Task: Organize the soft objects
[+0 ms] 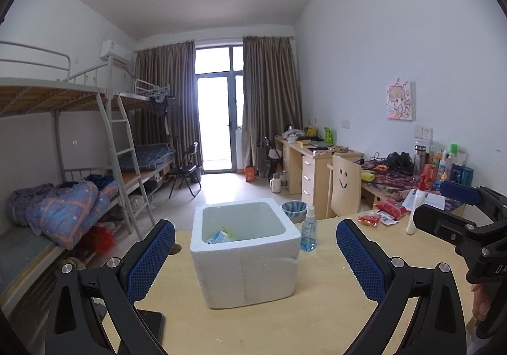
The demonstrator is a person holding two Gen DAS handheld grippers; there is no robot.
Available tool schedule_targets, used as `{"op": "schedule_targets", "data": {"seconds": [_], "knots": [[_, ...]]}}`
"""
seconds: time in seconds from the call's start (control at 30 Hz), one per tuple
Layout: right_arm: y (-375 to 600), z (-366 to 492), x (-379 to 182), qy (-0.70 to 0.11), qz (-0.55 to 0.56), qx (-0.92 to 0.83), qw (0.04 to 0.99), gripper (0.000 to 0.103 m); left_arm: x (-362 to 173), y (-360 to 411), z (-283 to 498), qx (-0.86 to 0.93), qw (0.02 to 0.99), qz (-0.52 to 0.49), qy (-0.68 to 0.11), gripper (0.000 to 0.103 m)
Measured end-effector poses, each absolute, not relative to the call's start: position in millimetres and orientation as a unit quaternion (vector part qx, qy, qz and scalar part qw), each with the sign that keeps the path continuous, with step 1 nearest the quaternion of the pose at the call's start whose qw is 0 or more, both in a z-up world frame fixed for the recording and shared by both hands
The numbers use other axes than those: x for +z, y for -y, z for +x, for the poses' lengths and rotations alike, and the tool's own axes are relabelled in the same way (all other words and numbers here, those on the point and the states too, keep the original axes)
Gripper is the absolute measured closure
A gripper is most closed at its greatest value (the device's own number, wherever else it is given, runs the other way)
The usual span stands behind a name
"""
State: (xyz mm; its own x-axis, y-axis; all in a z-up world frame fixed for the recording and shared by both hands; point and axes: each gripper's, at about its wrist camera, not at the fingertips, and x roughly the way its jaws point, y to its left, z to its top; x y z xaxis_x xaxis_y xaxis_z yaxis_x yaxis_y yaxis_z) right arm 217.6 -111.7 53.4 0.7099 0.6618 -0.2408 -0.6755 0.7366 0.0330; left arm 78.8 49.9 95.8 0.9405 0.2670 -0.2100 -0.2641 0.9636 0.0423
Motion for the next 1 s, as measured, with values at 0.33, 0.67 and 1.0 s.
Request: {"op": "schedule_targets", "data": {"seconds": [0.33,0.67,1.0], "knots": [[129.2,173.2,48.2,-0.091,-0.032,0.359,0.928,0.000,89.7,-34.7,34.6,0.137,0.987,0.019,-0.075,0.001],[144.6,141.5,28.9,-0.068,-0.029,0.359,0.930,0.000,69.1,-20.3,-4.7,0.143,0.988,0.028,-0.044,0.001],[151.8,126.5,14.2,-0.074,-0.010,0.366,0.928,0.000,44.9,-19.8,-23.5,0.145,0.988,0.025,-0.039,0.001]]}}
